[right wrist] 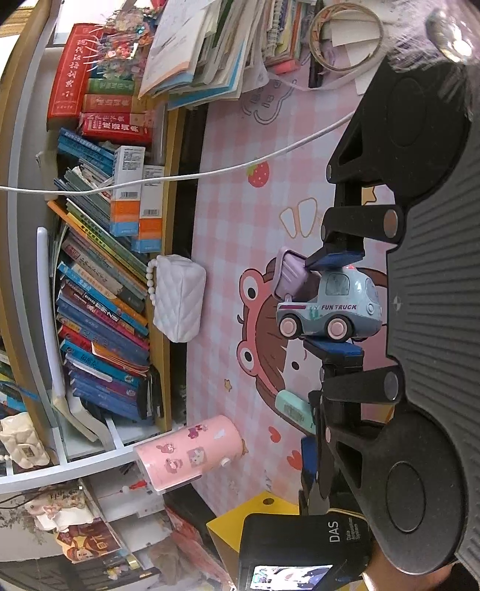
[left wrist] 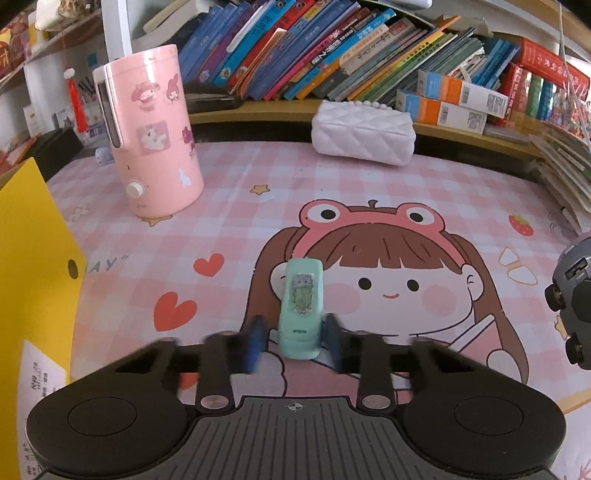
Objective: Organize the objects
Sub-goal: 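Grasp the blue toy truck with the right tool while the left tool grasps the green stapler, then lift the stapler and truck with both tools and carry them to the yellow box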
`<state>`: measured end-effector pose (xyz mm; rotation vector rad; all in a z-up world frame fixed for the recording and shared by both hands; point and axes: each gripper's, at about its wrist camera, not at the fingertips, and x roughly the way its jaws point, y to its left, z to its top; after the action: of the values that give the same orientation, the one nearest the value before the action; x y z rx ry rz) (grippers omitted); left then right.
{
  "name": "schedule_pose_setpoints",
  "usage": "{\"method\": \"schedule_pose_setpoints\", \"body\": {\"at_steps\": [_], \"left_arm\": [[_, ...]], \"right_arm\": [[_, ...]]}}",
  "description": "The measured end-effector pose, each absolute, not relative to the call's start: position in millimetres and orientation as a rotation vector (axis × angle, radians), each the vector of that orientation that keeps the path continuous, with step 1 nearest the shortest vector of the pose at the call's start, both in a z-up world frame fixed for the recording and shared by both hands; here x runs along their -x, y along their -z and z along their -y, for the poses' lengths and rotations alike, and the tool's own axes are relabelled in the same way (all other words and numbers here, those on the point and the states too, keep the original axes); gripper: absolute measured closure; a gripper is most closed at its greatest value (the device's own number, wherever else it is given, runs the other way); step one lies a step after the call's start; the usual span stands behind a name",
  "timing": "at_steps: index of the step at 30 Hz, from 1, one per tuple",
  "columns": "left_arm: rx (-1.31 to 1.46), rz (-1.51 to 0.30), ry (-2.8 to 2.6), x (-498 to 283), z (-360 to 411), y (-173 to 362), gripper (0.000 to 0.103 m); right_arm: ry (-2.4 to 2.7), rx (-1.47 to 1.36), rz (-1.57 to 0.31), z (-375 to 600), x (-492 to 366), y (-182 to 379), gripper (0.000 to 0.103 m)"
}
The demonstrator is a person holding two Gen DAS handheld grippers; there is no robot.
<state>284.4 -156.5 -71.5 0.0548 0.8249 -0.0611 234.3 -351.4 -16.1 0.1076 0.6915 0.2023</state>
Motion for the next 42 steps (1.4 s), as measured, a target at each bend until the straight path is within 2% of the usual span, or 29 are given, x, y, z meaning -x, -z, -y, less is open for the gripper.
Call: {"method": "schedule_pose_setpoints", "body": {"at_steps": [18,29,42], "left_arm": [[0.029,-0.735,0.123,-213,125,18,0.08],[0.058,-0.748,0.101,-165,99,15,0.08],[0.068,-0.746,0.092,-136,83,13,0.08]], "right_arm": [[-0.221,-0.06,-0.723,324,-204,22,0.067],[-0.21,-0.042,-0.783,303,-175,32,0.067],[-0.238,-0.017,-0.77,278,-158,25,0.067]]}}
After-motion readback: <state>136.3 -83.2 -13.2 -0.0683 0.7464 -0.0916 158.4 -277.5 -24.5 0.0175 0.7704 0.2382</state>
